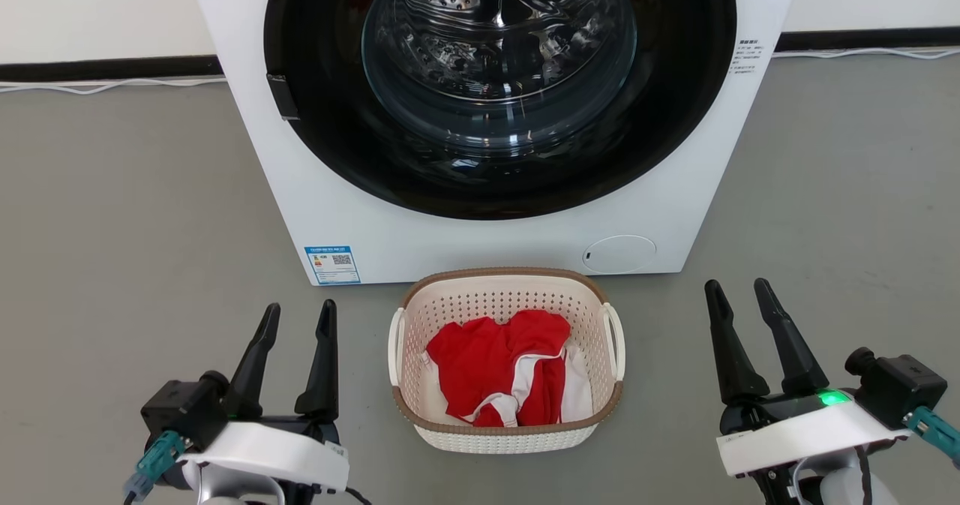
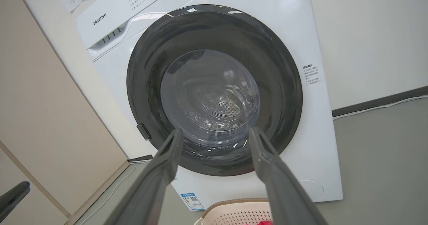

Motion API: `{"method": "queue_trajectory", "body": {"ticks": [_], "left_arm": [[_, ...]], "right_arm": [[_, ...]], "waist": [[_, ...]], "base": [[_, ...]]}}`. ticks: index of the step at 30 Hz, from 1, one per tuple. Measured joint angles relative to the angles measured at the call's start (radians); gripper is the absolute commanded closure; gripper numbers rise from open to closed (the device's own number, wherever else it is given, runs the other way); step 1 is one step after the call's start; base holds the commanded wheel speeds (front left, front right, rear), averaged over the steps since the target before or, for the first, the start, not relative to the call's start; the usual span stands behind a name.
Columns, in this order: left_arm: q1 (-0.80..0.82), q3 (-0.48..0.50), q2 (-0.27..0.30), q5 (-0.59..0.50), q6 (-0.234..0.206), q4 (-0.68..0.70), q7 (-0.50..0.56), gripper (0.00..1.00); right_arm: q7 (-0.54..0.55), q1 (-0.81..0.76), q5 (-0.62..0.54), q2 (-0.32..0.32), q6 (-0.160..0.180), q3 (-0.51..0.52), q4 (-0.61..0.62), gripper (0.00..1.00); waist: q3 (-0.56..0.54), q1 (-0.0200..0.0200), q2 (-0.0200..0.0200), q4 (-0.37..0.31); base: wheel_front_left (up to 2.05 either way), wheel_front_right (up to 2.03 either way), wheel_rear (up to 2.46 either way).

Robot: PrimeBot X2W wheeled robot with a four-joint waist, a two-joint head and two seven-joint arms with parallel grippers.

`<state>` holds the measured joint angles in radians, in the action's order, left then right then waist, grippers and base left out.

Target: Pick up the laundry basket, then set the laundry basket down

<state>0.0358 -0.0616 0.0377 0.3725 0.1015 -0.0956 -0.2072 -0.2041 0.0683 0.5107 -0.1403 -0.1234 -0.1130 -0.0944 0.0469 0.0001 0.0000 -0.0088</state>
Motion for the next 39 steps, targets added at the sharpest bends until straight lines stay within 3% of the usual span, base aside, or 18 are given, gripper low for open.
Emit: {"method": "queue_trajectory", "body": {"ticks": [16, 39], "left_arm": [[0.017, -0.017, 0.002, -0.158, -0.011, 0.033, -0.049, 0.0], [0.017, -0.015, 0.002, -0.157, -0.022, 0.021, -0.049, 0.0]], "right_arm": [[-0.047, 0.019, -0.18, 0.001, 0.0, 0.014, -0.009, 0.0], [-0.047, 0.02, -0.186, 0.015, 0.0, 0.046, -0.046, 0.0]], "waist": [[0.017, 0.0, 0.0, 0.001], [0.02, 0.0, 0.0, 0.0]], "base": [[0.0, 0.0, 0.0], [0.0, 0.0, 0.0]]}}
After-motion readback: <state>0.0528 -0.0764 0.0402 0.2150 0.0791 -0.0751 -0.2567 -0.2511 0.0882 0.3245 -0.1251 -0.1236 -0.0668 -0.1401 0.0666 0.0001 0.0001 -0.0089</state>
